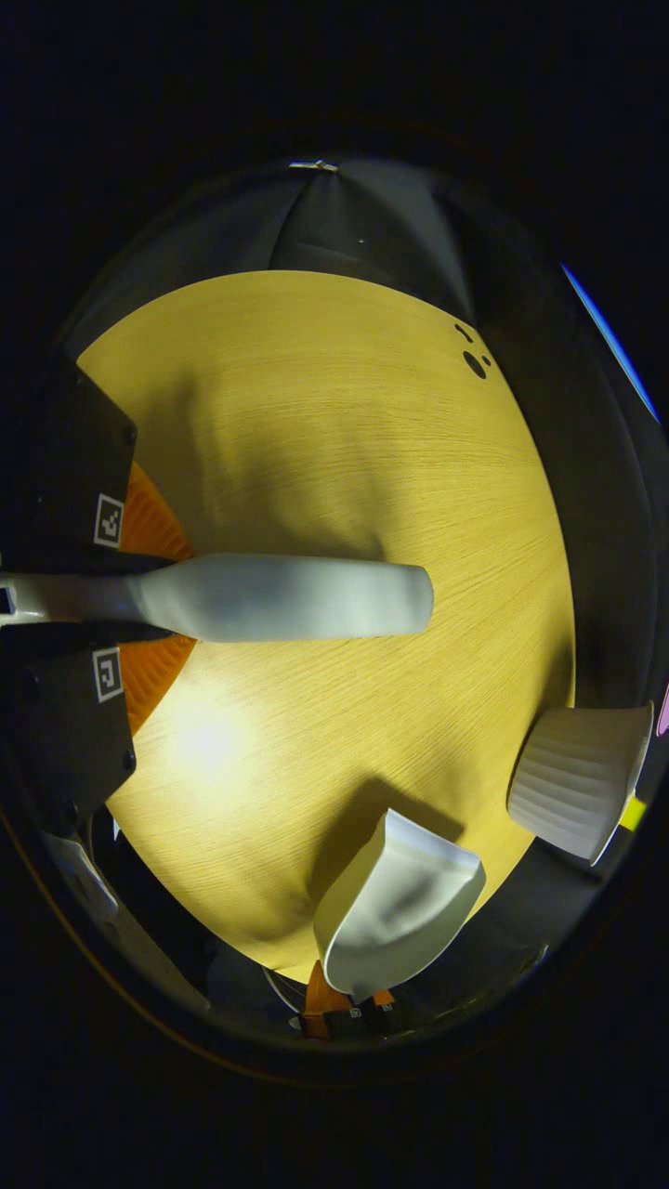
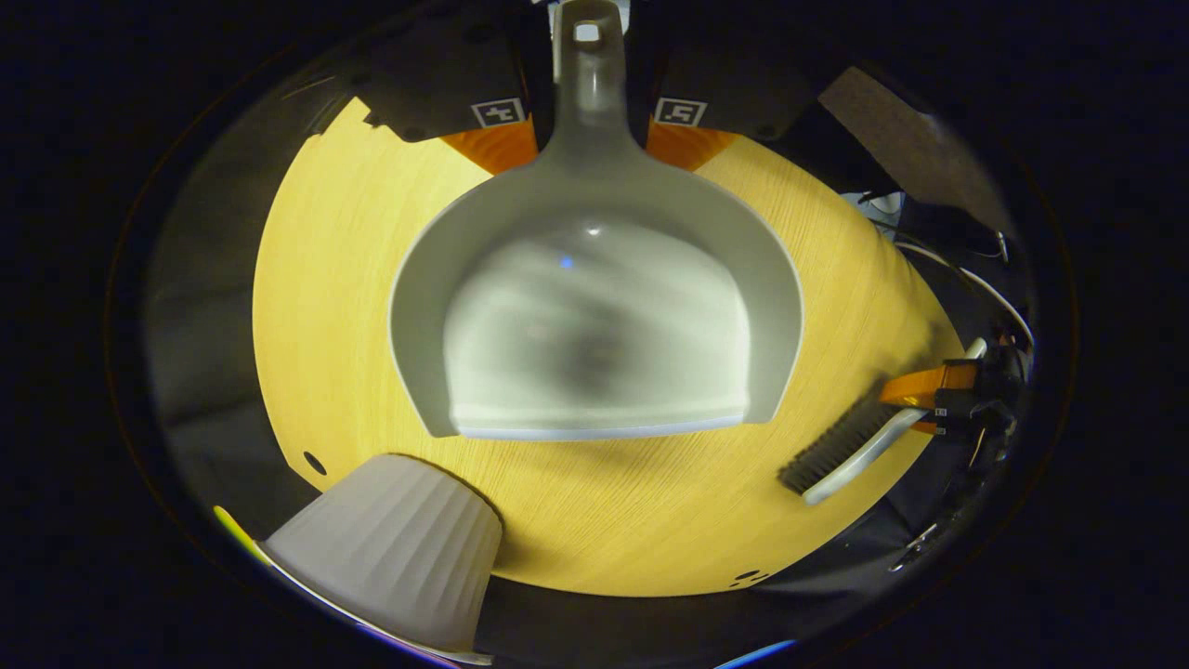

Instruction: Pick up the small broom and dustpan from the desktop, sweep the trash into the dustpan with the broom, and then empty the trash into the garbage bin.

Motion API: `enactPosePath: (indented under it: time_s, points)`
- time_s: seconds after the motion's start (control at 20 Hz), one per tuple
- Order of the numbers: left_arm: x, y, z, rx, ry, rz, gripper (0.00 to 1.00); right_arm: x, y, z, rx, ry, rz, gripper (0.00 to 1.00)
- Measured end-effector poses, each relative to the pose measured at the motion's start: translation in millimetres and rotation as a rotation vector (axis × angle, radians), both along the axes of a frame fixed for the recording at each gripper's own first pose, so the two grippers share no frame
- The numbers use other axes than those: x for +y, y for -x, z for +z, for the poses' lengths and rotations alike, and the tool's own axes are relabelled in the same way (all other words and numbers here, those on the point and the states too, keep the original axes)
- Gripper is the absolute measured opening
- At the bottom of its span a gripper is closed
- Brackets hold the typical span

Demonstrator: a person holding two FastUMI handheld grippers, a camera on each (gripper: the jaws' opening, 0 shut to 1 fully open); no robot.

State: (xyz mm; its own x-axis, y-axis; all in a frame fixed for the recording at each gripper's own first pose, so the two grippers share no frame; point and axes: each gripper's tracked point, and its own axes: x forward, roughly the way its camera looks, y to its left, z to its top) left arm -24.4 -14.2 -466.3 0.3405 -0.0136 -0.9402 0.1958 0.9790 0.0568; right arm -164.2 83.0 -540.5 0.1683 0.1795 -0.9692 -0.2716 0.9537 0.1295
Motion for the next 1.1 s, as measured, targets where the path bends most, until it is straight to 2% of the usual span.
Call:
enactPosePath:
  time_s: [0.05, 0.1, 0.15, 0.2, 0.3, 0.35, 0.4, 0.75, 0.95, 1.0, 1.1]
  points:
    - [-0.8, 0.0, 1.2, 0.001, -0.002, 0.000, 0.25, 1.2, -1.4, -3.1, -0.002, 0.000, -0.021, 0.31]
    - [-0.8, -0.5, 1.5, 0.004, -0.002, 0.001, 0.25, 2.5, -2.5, -6.2, -0.005, 0.001, -0.039, 0.35]
    - [-0.9, -0.7, 1.3, 0.007, 0.000, 0.002, 0.25, 2.6, -2.5, -8.1, -0.006, 0.006, -0.054, 0.31]
    - [-0.6, -1.3, -0.1, 0.010, 0.004, 0.002, 0.25, 1.6, -2.5, -9.7, -0.006, 0.012, -0.066, 0.35]
    - [-0.1, -2.1, -0.3, 0.002, 0.009, -0.003, 0.25, 1.5, -1.6, -12.1, 0.002, 0.019, -0.075, 0.35]
    - [-0.2, -2.6, -0.9, -0.001, 0.004, -0.008, 0.25, 1.9, -1.3, -15.2, 0.003, 0.024, -0.077, 0.31]
    - [-0.7, -2.1, -2.2, 0.002, 0.002, -0.014, 0.25, 1.6, -2.3, -18.8, 0.006, 0.026, -0.078, 0.35]
    - [-6.0, -5.0, -3.1, 0.008, 0.000, -0.019, 0.29, 2.8, -3.0, -29.7, 0.017, -0.004, -0.097, 0.38]
    - [0.1, -4.1, 4.2, -0.008, -0.029, -0.027, 0.32, -2.5, 1.0, -19.2, 0.007, 0.000, -0.066, 0.40]
    - [2.1, -4.2, 7.7, -0.019, -0.036, -0.027, 0.38, -3.2, 0.8, -12.6, 0.000, -0.004, -0.064, 0.40]
    - [4.9, -2.5, 12.8, -0.035, -0.042, -0.030, 0.33, -4.5, 0.3, 5.5, -0.029, -0.021, -0.058, 0.39]
